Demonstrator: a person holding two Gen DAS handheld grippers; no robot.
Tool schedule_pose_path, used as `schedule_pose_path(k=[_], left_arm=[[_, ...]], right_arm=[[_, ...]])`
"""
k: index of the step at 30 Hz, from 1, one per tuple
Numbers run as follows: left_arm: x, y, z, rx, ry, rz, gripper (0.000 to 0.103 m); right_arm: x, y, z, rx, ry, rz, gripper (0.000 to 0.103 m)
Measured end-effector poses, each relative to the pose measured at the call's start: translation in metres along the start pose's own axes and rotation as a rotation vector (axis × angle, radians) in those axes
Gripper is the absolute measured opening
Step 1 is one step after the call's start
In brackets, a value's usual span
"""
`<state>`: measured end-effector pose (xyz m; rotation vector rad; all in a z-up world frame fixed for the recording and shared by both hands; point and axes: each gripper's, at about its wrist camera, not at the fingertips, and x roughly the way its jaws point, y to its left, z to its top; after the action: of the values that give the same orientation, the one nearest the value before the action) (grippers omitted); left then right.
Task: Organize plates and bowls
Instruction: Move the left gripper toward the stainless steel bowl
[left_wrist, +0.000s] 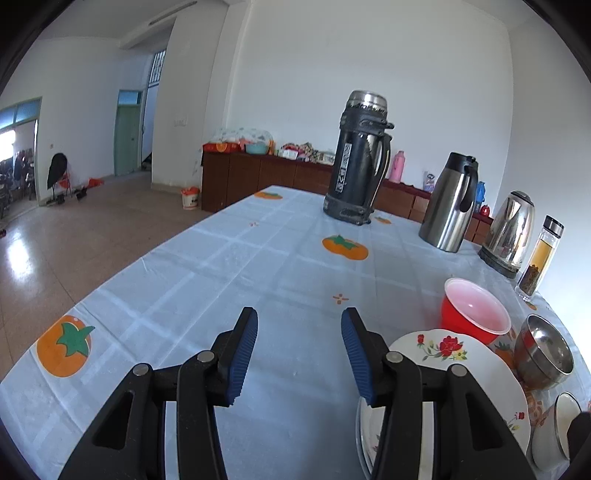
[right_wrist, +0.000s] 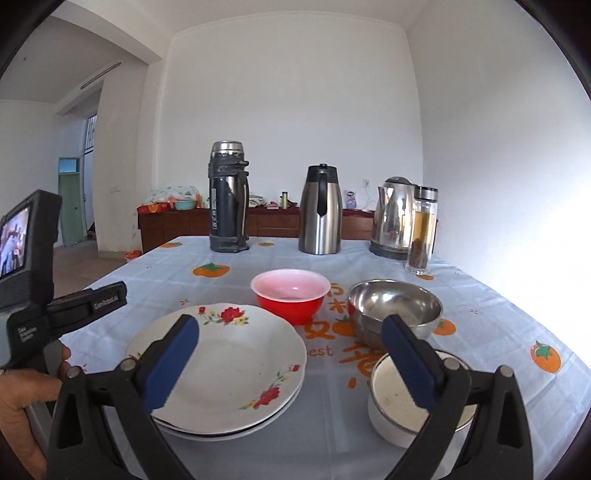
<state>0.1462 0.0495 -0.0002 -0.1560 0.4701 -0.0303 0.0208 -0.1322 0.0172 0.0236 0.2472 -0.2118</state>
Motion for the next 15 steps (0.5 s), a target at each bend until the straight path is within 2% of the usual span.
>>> schedule_pose_path(k=[3, 6, 8, 15], left_arm=[[-0.007, -0.004, -0.002, 0.029, -0.041, 0.014, 0.050], [-0.013, -0.010, -0.003, 0.063, -0.078, 0.024, 0.050], [-0.015, -0.012, -0.004, 0.075, -0.087, 0.021, 0.050], [-0.020, -0.013, -0.006, 0.072, -0.122, 0.040, 0.050]], right_arm=[[-0.002, -0.006, -0.001, 0.026, -0.006, -0.019, 0.102], [-0.004, 0.000, -0.001, -0.004, -0.010, -0.038, 0.103], [-0.006, 0.002, -0.002, -0.013, -0.015, -0.062, 0.103], [-0.012, -0.006, -0.004, 0.027, -0.020, -0.064, 0.102]])
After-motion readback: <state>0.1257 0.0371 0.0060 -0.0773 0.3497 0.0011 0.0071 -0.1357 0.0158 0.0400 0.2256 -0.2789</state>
